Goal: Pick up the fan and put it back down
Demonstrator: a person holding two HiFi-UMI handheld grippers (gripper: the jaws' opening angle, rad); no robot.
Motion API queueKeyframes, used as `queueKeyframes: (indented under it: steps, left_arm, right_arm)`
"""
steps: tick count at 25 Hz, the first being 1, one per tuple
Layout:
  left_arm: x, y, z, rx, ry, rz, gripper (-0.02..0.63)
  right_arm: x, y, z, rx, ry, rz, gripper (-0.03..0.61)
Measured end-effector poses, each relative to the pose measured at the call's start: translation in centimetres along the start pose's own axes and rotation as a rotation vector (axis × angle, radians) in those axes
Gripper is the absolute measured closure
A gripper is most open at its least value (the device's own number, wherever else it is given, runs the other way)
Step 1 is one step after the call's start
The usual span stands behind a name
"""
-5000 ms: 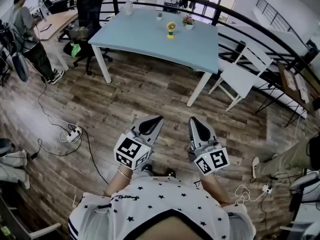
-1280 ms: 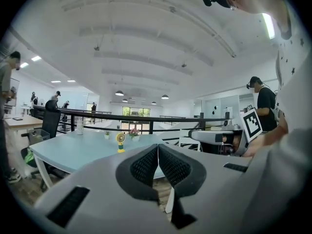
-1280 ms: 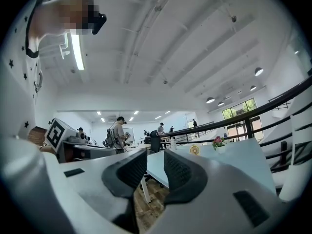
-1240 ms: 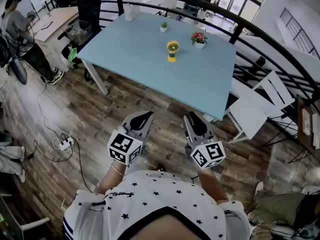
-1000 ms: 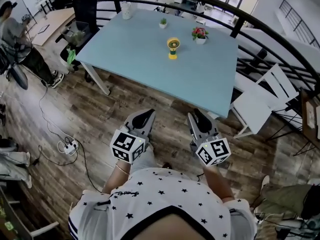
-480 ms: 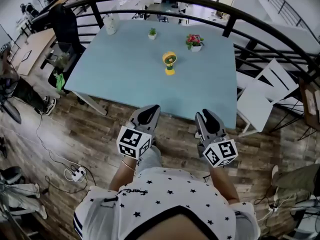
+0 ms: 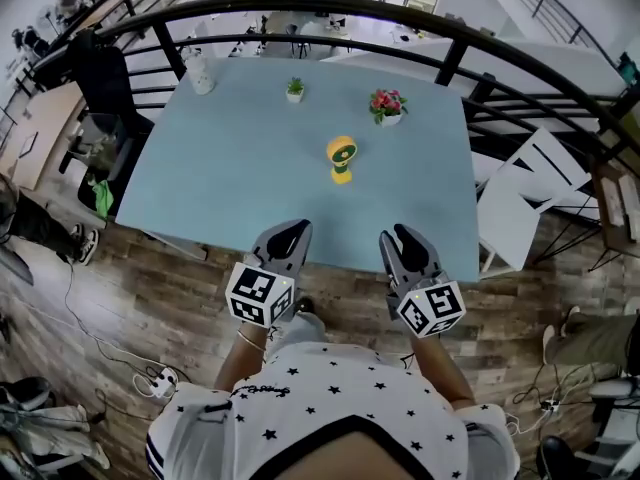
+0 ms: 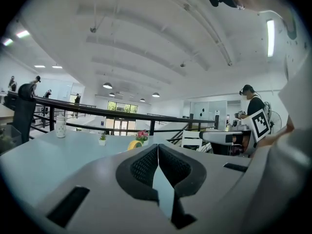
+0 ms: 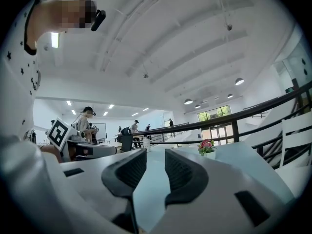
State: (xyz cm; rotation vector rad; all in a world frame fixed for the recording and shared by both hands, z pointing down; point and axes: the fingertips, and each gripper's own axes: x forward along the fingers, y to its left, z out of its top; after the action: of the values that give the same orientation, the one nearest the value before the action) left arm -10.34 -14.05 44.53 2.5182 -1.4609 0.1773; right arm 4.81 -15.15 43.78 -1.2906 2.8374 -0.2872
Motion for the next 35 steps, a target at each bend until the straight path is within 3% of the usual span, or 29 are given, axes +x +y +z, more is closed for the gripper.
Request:
queueKeyframes:
  steps: [9, 17, 35]
  left_arm:
    - [2.0, 7.2, 0.9, -0.007, 0.011, -0.011, 0.586]
    - [3.4, 10.5, 1.6, 0.012, 0.005, -0.046, 0.586]
    - [7.1, 15.1, 0.9, -0.020, 0.072, 0.076, 0.586]
  right_arm:
    - [7.3, -0.2, -0.7, -0.009, 0.040, -0.049, 0.471]
    - [10.7, -0.9, -1.8, -0.015, 0.060, -0.123, 0.447]
    - [18.3, -7.2, -7.4, -0.032, 0.196, -0.101, 0.417]
